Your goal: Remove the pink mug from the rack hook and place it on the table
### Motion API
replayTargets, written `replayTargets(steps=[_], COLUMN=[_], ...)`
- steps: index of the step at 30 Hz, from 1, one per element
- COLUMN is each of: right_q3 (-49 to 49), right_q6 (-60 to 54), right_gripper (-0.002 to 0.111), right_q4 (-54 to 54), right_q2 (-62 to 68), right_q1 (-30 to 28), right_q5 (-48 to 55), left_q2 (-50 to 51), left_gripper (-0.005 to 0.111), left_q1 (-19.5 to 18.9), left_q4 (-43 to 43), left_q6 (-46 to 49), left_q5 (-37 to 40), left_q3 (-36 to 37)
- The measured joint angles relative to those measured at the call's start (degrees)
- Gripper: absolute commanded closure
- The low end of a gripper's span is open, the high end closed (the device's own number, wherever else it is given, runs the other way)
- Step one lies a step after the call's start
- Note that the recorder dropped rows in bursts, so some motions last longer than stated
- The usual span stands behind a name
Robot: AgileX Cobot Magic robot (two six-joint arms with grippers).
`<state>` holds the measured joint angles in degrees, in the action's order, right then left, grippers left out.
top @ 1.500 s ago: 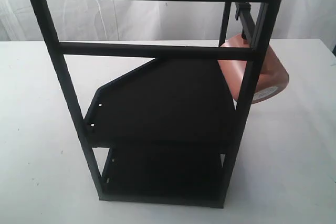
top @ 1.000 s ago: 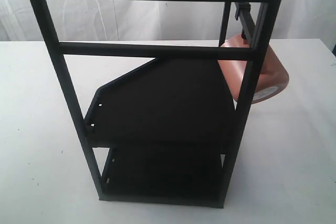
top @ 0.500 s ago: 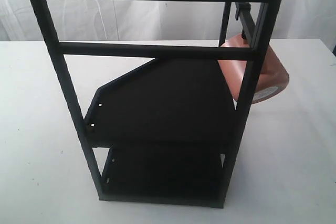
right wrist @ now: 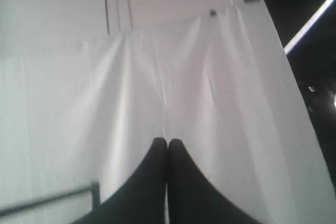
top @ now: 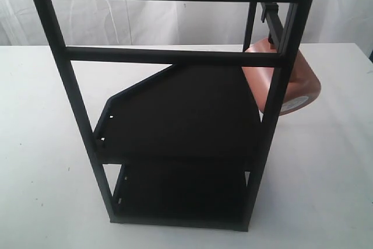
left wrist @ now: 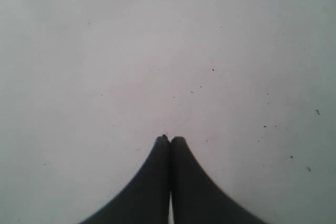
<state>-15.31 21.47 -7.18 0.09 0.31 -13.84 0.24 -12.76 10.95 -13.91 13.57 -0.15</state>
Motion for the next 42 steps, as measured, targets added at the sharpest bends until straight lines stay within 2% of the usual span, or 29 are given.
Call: replayTargets(steps=[4, 6, 14, 21, 28, 33, 39, 42], right_q3=[0.0, 0.5, 0.6, 0.0, -3.0, -6.0, -8.8, -9.1], right_q6=[-2.5, -2.7, -3.0, -3.0, -5.1, -13.8, -19.0, -20.2], right_gripper=[0.108, 0.108, 0.108, 0.108, 0.108, 0.108, 0.108, 0.108], right_q4=[-0.5, -0.8, -0.8, -1.1, 0.2, 9.5, 12.3, 13.7], right_q2=[0.1, 0.1, 0.1, 1.0, 17.7, 32.8, 36.7, 36.7], right_q1=[0.0, 0.0, 0.0, 0.0, 0.0, 0.0, 0.0, 0.0], right_q5=[21.4, 24.8, 24.8, 30.7, 37.3, 40.9, 43.0, 47.4], left_q2=[0.0, 0.0, 0.0, 0.0, 0.0, 0.0, 0.0, 0.0], left_gripper=[0.107, 0.107, 0.107, 0.107, 0.107, 0.107, 0.107, 0.107], left_q1=[0.0, 0.0, 0.0, 0.0, 0.0, 0.0, 0.0, 0.0], left_q4=[0.0, 0.0, 0.0, 0.0, 0.0, 0.0, 0.0, 0.0], left_q6=[0.0, 0.0, 0.0, 0.0, 0.0, 0.0, 0.0, 0.0], left_q5=[0.0, 0.0, 0.0, 0.0, 0.0, 0.0, 0.0, 0.0], left_q3=[0.0, 0.0, 0.0, 0.0, 0.0, 0.0, 0.0, 0.0])
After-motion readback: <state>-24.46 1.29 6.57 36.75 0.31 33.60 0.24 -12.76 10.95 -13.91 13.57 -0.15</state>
